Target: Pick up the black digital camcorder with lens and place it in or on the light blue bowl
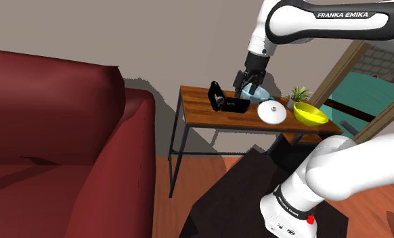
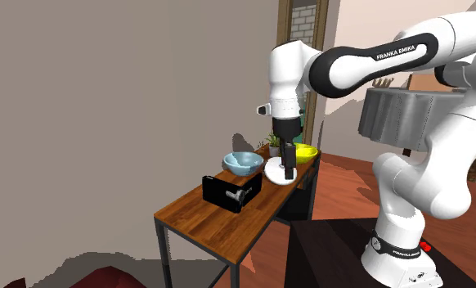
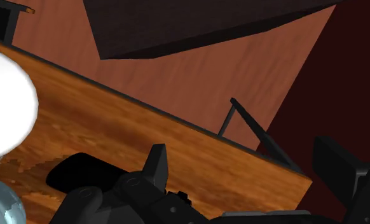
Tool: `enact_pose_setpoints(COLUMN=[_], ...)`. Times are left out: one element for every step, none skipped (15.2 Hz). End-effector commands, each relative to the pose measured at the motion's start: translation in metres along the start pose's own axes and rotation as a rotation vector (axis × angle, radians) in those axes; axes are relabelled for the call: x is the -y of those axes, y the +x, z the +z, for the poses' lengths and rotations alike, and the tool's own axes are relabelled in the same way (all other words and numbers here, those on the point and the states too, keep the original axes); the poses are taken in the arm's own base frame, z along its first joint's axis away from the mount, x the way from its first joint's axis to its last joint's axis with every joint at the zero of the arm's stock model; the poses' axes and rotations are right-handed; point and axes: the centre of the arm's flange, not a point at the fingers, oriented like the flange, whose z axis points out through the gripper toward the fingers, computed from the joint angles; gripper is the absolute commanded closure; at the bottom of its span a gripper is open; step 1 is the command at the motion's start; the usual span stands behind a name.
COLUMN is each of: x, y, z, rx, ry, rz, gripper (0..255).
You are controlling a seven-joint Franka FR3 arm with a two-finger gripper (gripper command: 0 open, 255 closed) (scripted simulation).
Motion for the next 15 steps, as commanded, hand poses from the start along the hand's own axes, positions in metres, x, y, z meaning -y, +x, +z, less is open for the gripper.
enact_pose_setpoints(x=[-0.007,-0.010,-0.014,-0.017,-0.021,-0.025,-0.029,-0.033,-0.037,-0.041,-0.045,-0.049,-0.053,-0.054,-0.054], y=[0.019,0.030,0.040,0.050,0.061,0.071,0.081,0.092,0.102,0.113,0.123,0.133,0.144,0.146,0.146], z=[0.013,0.018,0.024,0.030,0.035,0.041,0.046,0.052,0.057,0.062,0.067,0.072,0.077,0.078,0.084], rx=[-0.014,-0.019,-0.025,-0.031,-0.037,-0.042,-0.048,-0.054,-0.060,-0.065,-0.071,-0.077,-0.083,-0.084,-0.084], ry=[-0.006,-0.009,-0.013,-0.016,-0.019,-0.022,-0.025,-0.028,-0.031,-0.034,-0.037,-0.040,-0.043,-0.044,-0.044], rz=[0.008,0.012,0.016,0.020,0.025,0.029,0.033,0.037,0.041,0.045,0.049,0.054,0.058,0.058,0.058], gripper=[0,0,0,0,0,0,0,0,0,0,0,0,0,0,0])
